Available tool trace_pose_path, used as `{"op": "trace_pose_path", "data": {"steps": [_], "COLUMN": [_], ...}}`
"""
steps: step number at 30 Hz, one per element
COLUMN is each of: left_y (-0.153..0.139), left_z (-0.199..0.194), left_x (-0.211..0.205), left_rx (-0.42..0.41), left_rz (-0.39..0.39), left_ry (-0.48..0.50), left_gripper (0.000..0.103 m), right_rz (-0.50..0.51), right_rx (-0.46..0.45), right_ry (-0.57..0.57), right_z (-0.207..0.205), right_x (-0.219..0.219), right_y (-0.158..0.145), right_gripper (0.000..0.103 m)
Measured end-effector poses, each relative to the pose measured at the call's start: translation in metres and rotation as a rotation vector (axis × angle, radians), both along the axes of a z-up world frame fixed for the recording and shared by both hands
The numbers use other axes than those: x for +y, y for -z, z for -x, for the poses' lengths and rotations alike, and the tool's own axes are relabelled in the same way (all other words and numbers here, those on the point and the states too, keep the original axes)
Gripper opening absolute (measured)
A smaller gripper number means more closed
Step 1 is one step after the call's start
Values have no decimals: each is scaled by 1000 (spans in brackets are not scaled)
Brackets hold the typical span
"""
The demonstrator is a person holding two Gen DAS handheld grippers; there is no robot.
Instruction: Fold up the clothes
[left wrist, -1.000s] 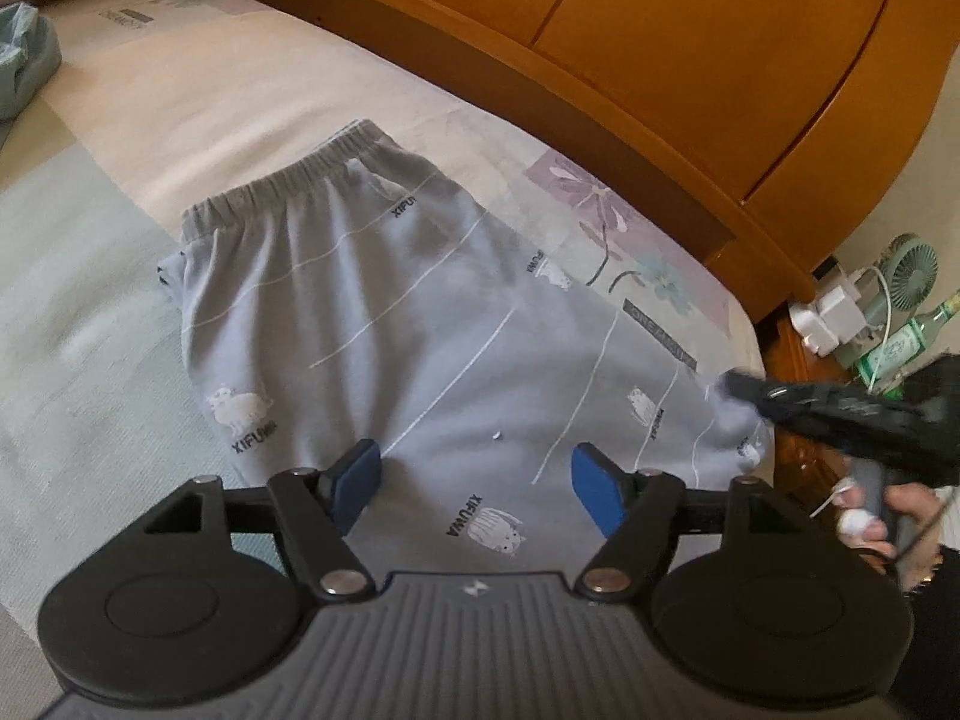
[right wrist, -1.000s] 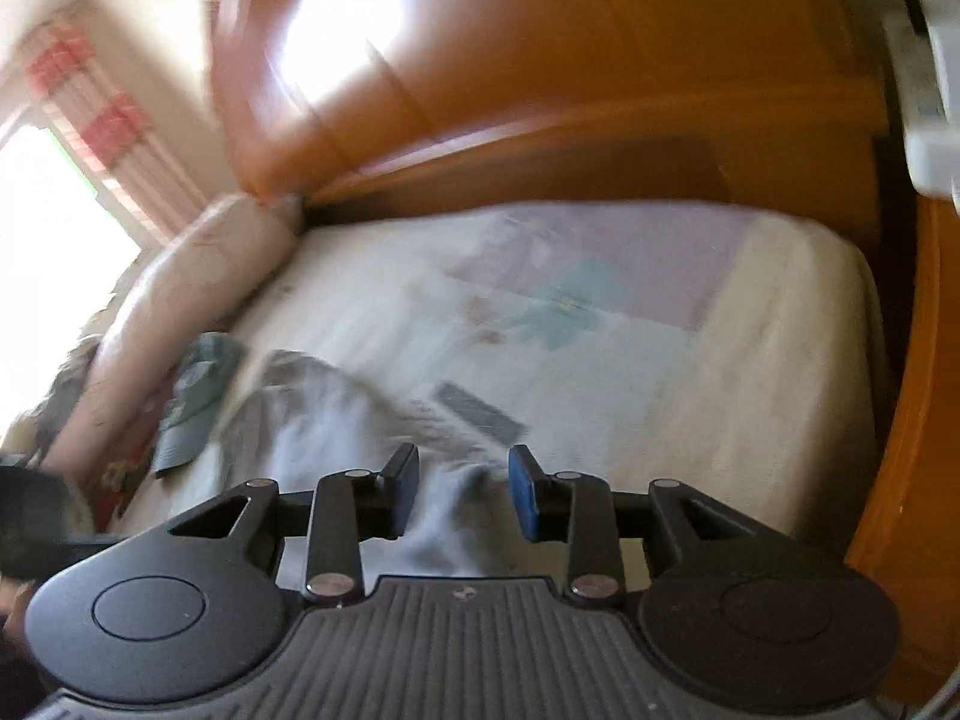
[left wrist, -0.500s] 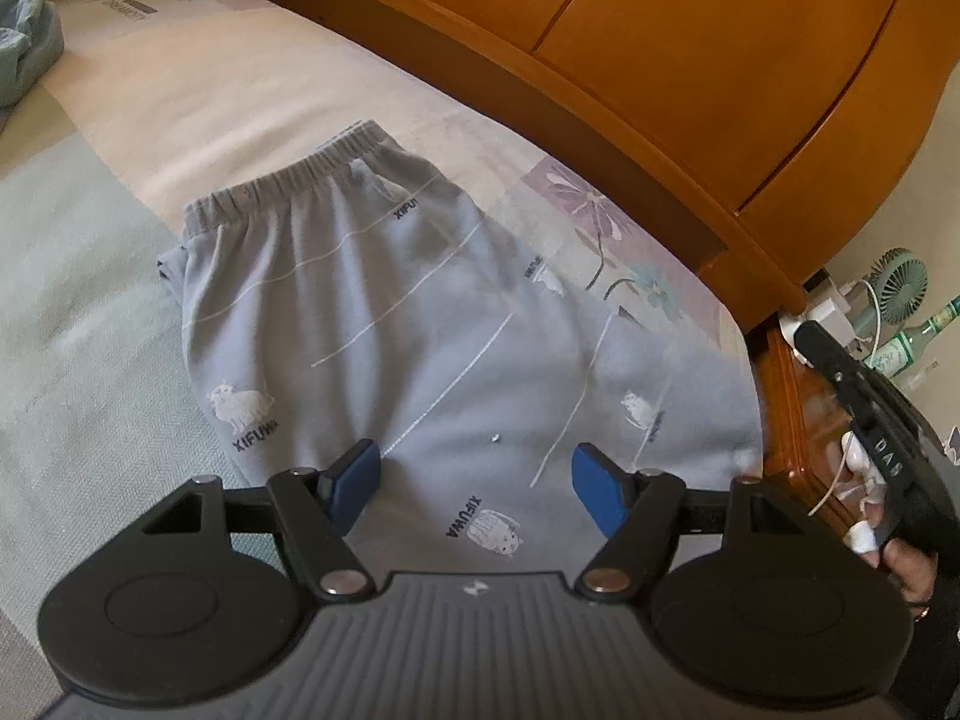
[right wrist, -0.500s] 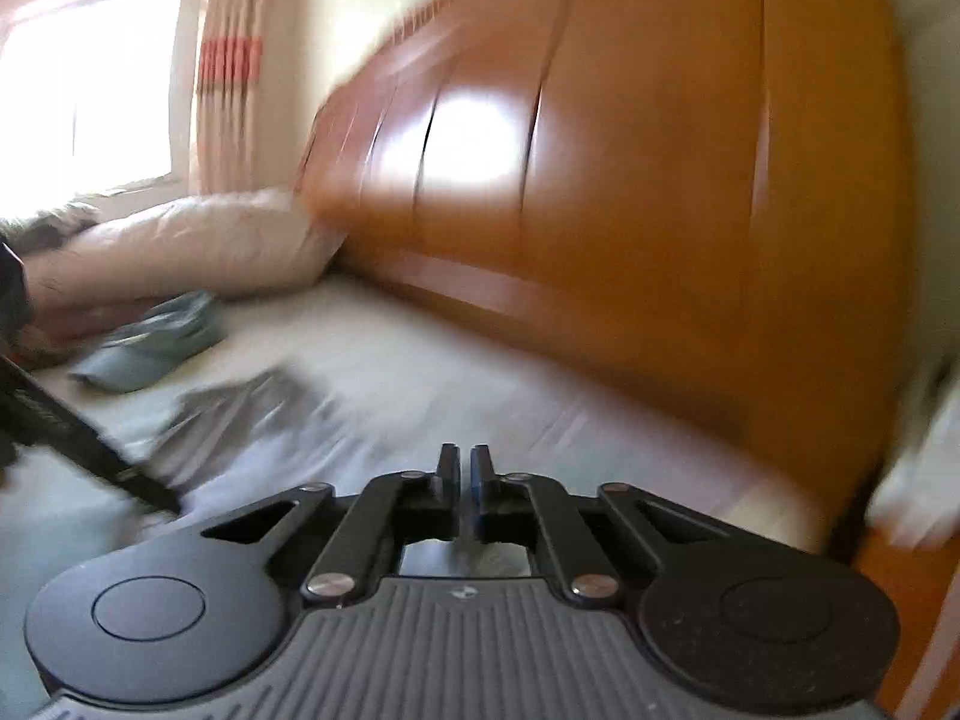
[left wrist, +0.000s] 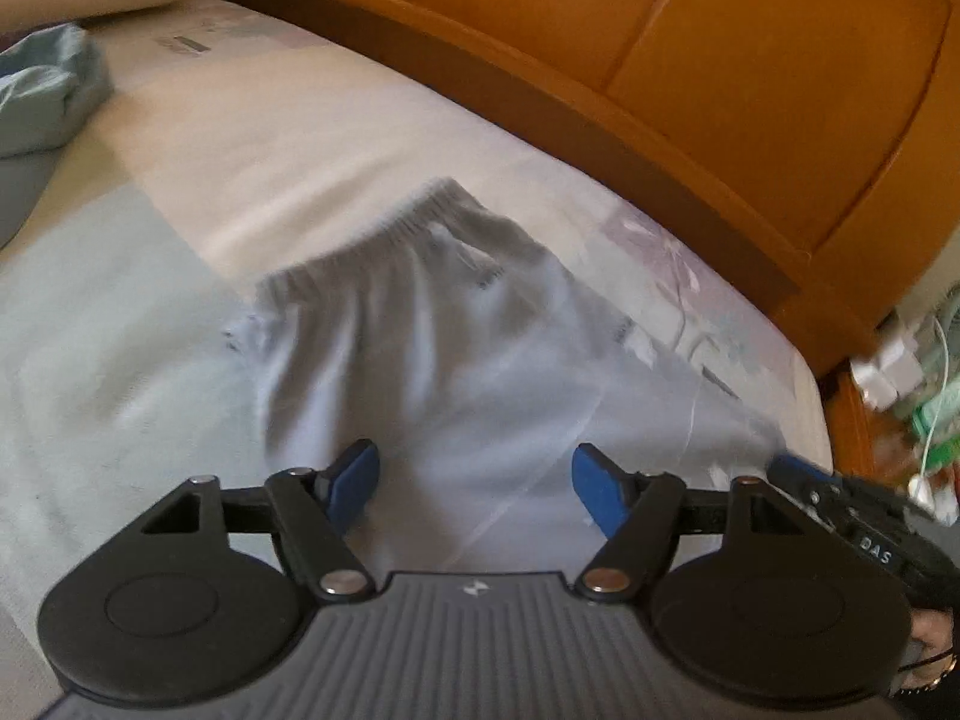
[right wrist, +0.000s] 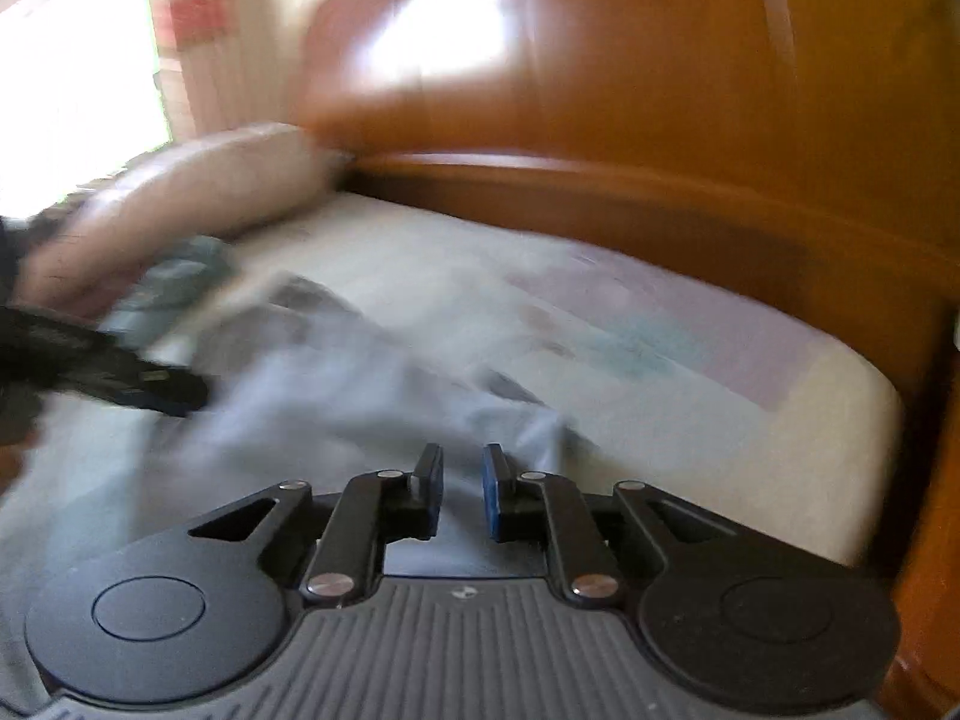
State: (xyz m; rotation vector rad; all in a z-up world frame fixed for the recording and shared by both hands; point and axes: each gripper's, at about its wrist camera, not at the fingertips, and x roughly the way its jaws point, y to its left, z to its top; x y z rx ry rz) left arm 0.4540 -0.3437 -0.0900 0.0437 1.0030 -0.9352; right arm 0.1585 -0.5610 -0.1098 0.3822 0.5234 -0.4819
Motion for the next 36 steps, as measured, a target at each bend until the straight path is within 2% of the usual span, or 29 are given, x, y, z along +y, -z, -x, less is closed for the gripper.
{"op": "trace_pose_path", "data": {"steps": [2,4,6,9,12,14,17,19,20,23,27,28,31,33,36], "left_y": [-7,-16,-22,-15,-13,-17,-22,-16,-11,4,-13,-20,-28,-22,1], "left_z": [-1,2,5,11,17,21,30,33,34,33,26,25,7,-9,-29], "left_x": [2,-1,-7,-19,-24,-29,-39,-49,-54,-63,-65,-64,-68,-75,-89], "left_rx": [-17,-58,-66,-23,-50,-51,5,104,130,117,100,47,-36,-79,-131], "left_rz": [2,1,36,57,22,52,129,184,187,140,154,161,147,114,-11], "left_ry": [-13,2,56,125,119,161,241,302,313,247,219,214,150,107,50], "left_gripper": [72,72,74,75,75,75,75,77,78,78,78,78,78,78,78], "right_rz": [-52,-31,-15,-23,17,39,58,47,37,18,34,36,42,44,39], "right_rx": [-27,-55,-80,-98,-31,25,34,29,23,8,18,12,-13,-18,-13], "right_ry": [10,-1,-28,-98,-119,-109,-110,-107,-104,-100,-112,-121,-144,-148,-151], "right_z": [12,15,14,8,-4,-10,-8,-9,-8,-4,-2,0,3,5,7], "right_x": [-9,-3,5,17,26,27,29,29,28,27,30,32,36,39,42], "right_y": [-2,-11,-20,-25,-15,-6,-4,-6,-6,-6,-10,-12,-17,-19,-18], "right_gripper": [12,23,37,38,45,47,49,52,53,53,56,58,62,62,62]}}
